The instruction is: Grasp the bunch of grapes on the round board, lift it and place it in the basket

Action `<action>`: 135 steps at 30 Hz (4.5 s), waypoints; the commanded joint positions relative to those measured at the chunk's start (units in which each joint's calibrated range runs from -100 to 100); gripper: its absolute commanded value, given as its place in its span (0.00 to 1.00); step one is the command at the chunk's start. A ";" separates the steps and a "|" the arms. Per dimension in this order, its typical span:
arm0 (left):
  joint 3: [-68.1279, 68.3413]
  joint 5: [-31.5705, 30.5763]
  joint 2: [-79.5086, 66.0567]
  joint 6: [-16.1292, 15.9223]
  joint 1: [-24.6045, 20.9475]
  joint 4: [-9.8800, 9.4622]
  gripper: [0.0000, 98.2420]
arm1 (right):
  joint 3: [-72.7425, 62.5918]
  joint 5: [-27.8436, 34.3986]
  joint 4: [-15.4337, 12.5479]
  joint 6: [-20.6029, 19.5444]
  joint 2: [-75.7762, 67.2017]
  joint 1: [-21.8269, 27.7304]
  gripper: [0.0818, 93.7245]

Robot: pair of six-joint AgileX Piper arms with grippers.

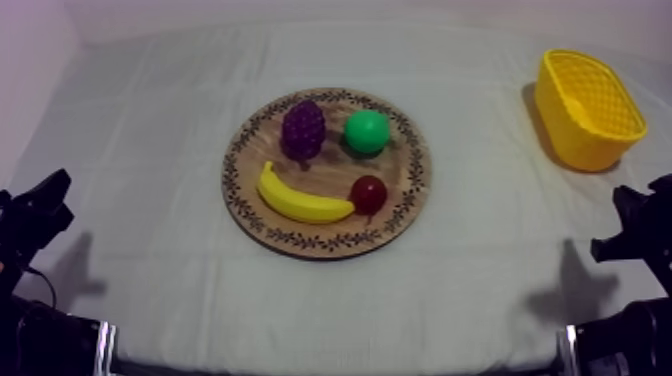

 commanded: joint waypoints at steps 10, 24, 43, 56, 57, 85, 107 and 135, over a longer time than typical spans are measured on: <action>-0.04 -0.03 0.00 0.00 -0.01 0.01 0.00 | -1.28 -2.09 2.55 -3.90 -0.04 -2.61 0.01; -0.04 -0.03 0.00 0.00 -0.01 0.01 0.00 | -18.70 -1.82 7.54 -8.12 15.17 -11.37 0.00; -0.04 -0.03 0.00 0.00 -0.01 0.01 0.00 | -62.10 9.34 9.53 -14.19 50.62 -24.19 0.00; -0.04 -0.03 0.00 0.00 -0.01 0.01 0.00 | -86.16 17.71 12.37 -21.70 73.48 -30.97 0.00; -0.04 -0.03 0.00 0.00 -0.01 0.01 0.00 | -87.53 18.44 12.65 -22.35 74.95 -31.41 0.00; -0.04 -0.03 0.00 0.00 -0.01 0.01 0.00 | -116.83 38.30 17.09 -34.88 108.83 -36.31 0.00; -0.04 -0.03 0.00 0.00 -0.01 0.01 0.00 | -120.27 42.15 14.09 -37.14 117.94 -36.31 0.30; -0.04 -0.03 0.00 0.00 -0.01 0.01 0.00 | -118.46 31.28 12.37 -35.75 127.94 -36.53 0.66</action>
